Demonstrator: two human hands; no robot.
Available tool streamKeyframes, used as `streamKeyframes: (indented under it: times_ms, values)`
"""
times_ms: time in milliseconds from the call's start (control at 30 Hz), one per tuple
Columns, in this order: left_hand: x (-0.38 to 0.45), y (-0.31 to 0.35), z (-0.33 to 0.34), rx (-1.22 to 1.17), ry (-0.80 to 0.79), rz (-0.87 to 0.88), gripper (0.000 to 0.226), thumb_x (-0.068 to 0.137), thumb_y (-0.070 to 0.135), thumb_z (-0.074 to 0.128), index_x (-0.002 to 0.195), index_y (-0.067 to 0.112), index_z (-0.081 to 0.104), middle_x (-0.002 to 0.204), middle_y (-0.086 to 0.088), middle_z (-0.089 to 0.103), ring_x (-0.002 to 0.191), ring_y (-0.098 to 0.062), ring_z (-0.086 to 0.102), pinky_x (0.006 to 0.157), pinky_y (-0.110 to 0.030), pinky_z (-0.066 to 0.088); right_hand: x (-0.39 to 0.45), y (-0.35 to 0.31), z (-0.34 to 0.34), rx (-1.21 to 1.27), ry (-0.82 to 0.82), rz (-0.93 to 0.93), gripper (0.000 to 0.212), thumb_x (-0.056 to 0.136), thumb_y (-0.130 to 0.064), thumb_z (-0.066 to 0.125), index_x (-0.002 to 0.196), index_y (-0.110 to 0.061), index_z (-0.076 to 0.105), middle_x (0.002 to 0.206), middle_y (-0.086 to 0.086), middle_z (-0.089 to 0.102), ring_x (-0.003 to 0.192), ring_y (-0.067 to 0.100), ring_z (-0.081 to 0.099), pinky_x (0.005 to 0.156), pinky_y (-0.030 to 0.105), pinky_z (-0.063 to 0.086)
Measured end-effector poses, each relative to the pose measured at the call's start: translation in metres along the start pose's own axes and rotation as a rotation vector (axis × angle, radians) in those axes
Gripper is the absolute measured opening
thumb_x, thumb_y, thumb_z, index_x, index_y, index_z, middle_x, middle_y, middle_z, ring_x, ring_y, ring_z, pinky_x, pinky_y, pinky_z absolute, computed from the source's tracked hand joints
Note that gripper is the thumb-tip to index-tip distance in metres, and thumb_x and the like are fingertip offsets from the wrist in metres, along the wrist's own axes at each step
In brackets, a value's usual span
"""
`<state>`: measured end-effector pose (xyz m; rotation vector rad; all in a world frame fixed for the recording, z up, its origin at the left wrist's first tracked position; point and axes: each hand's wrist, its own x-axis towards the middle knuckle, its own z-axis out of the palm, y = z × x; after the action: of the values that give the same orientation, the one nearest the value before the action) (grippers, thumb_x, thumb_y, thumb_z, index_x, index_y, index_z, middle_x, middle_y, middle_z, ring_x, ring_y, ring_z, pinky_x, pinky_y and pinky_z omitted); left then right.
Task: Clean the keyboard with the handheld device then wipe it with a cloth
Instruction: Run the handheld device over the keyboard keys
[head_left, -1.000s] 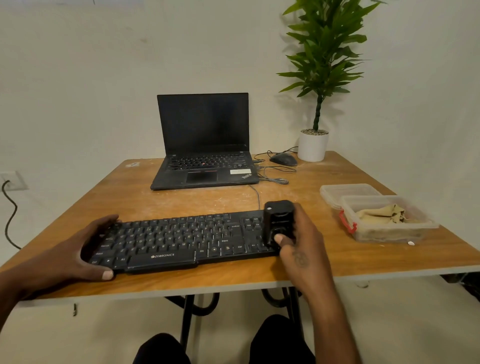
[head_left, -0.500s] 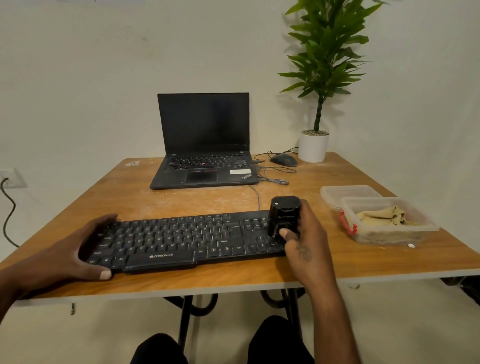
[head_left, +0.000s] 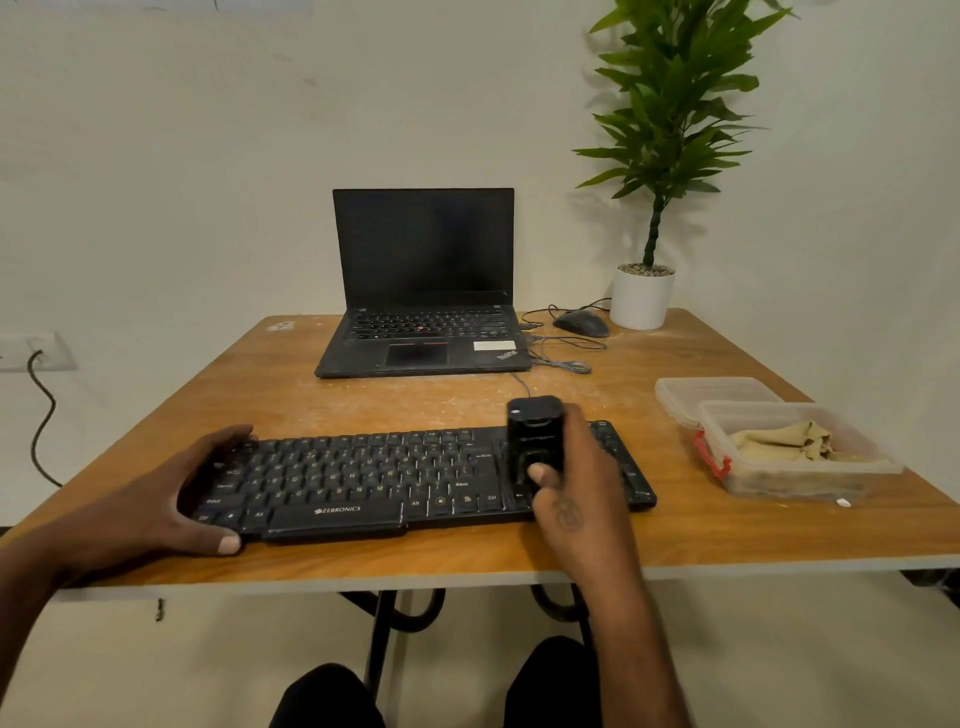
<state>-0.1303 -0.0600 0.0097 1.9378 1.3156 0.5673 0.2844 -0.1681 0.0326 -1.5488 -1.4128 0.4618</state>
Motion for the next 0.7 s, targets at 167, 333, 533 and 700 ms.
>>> streamKeyframes:
  times_ms: [167, 333, 533, 700]
  values:
    - [-0.002, 0.006, 0.000, 0.018, -0.038, -0.011, 0.124, 0.043, 0.063, 0.097, 0.145, 0.067, 0.027, 0.148, 0.021, 0.044, 0.129, -0.010, 0.053, 0.105, -0.044, 0.048, 0.000, -0.001, -0.002, 0.042, 0.034, 0.039, 0.062, 0.087, 0.016, 0.050, 0.131, -0.027, 0.046, 0.112, -0.007, 0.059, 0.095, -0.003, 0.057, 0.058, 0.008, 0.045]
    - [-0.004, 0.008, -0.001, 0.020, -0.050, -0.025, 0.123, 0.047, 0.060, 0.097, 0.145, 0.068, 0.024, 0.150, 0.019, 0.041, 0.130, -0.011, 0.052, 0.107, -0.043, 0.049, -0.001, 0.001, 0.000, 0.030, 0.144, 0.028, 0.062, 0.084, 0.018, 0.052, 0.134, -0.018, 0.047, 0.113, -0.002, 0.058, 0.092, -0.003, 0.054, 0.061, 0.002, 0.044]
    - [-0.005, 0.010, 0.000, 0.052, -0.049, -0.024, 0.125, 0.047, 0.064, 0.095, 0.146, 0.068, 0.020, 0.151, 0.019, 0.038, 0.131, -0.010, 0.049, 0.107, -0.040, 0.047, -0.010, -0.024, 0.039, 0.094, 0.022, -0.056, 0.063, 0.086, 0.017, 0.051, 0.138, -0.019, 0.046, 0.125, -0.004, 0.053, 0.108, 0.001, 0.052, 0.070, -0.001, 0.042]
    - [-0.005, 0.012, 0.001, 0.062, -0.037, -0.016, 0.125, 0.045, 0.067, 0.094, 0.146, 0.068, 0.020, 0.151, 0.019, 0.037, 0.130, -0.006, 0.047, 0.101, -0.031, 0.047, -0.011, -0.029, 0.044, 0.110, -0.029, -0.033, 0.056, 0.086, 0.018, 0.052, 0.128, -0.020, 0.051, 0.111, 0.003, 0.059, 0.087, -0.008, 0.057, 0.062, 0.002, 0.044]
